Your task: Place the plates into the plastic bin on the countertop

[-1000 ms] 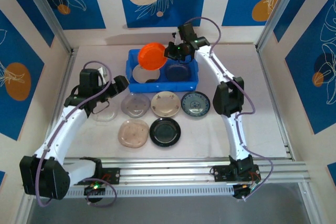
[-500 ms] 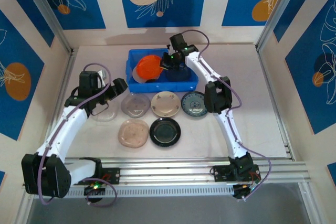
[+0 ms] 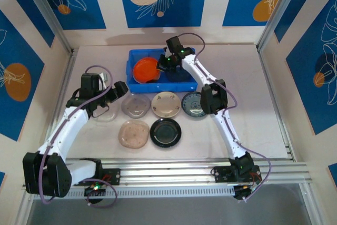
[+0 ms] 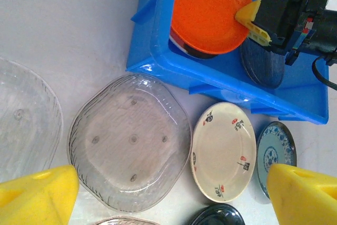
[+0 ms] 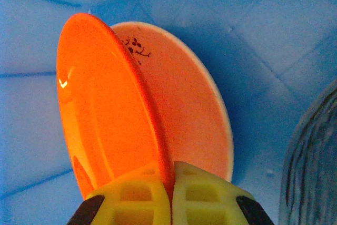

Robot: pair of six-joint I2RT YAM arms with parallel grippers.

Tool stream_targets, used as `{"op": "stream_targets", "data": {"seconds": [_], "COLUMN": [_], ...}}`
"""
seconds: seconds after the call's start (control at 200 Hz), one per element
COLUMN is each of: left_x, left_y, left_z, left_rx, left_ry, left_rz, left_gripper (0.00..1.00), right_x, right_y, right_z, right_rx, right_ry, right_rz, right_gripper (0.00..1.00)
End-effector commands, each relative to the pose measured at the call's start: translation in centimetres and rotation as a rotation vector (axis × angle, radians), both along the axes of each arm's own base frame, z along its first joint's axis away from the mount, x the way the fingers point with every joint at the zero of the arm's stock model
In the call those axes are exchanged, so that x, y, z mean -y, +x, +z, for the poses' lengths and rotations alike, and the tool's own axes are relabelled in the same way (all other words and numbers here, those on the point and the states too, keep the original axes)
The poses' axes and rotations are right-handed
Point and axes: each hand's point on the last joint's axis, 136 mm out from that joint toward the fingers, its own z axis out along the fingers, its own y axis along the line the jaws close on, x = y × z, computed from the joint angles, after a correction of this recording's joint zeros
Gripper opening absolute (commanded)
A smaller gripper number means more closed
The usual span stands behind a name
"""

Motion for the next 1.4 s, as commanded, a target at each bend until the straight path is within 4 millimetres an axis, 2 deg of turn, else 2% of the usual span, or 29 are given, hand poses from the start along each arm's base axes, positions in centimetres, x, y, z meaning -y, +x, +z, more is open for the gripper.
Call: {"op": "stream_targets", "data": {"seconds": [0.0,0.12,0.295,0.37,0.59,0.925,1.086,1.221,1.391], "left_x": [-0.6,-0.7,-0.7,-0.6,-0.5,-0.2,0.0,-0.3,-0.9], "left_y": [0.0,-0.1,-0.1,-0.1,0.1,0.0,-0.3,-0.8,-1.6], "left_z": [-0.6,-0.7,-0.8,-0.8,-0.5,-0.6,-0.5,0.0,0.6], "left_rx": [-0.008,-0.007,-0.007,-0.004,0.010,0.017,0.017,0.023,0.030], "left_ry": [0.015,0.024,0.032,0.027,0.020,0.000,-0.007,0.007,0.037], "left_rz": [0.006,0.006,0.005,0.003,0.000,-0.010,-0.020,-0.017,-0.002], "left_gripper": [0.92,0.92,0.92,0.92,0.92,0.92,0.93,0.94,0.95], "right_x": [-1.0,-1.1,-1.0,-1.0,-0.7,-0.1,0.3,0.4,0.4], "right_y": [-0.5,-0.6,-0.6,-0.7,-1.0,-1.7,-1.9,-2.0,-2.2], "right_z": [0.5,0.5,1.2,1.6,2.7,3.0,3.2,3.8,5.9], "right_rx": [-0.014,-0.008,0.011,0.023,0.040,0.040,0.037,0.047,0.091], "right_ry": [0.028,0.013,-0.009,-0.018,-0.045,-0.098,-0.114,-0.119,-0.126], "right_rz": [0.011,0.011,0.016,0.018,0.018,0.018,0.017,0.013,0.016], "right_gripper": [0.02,0.04,0.25,0.29,0.33,0.35,0.40,0.42,0.47]}}
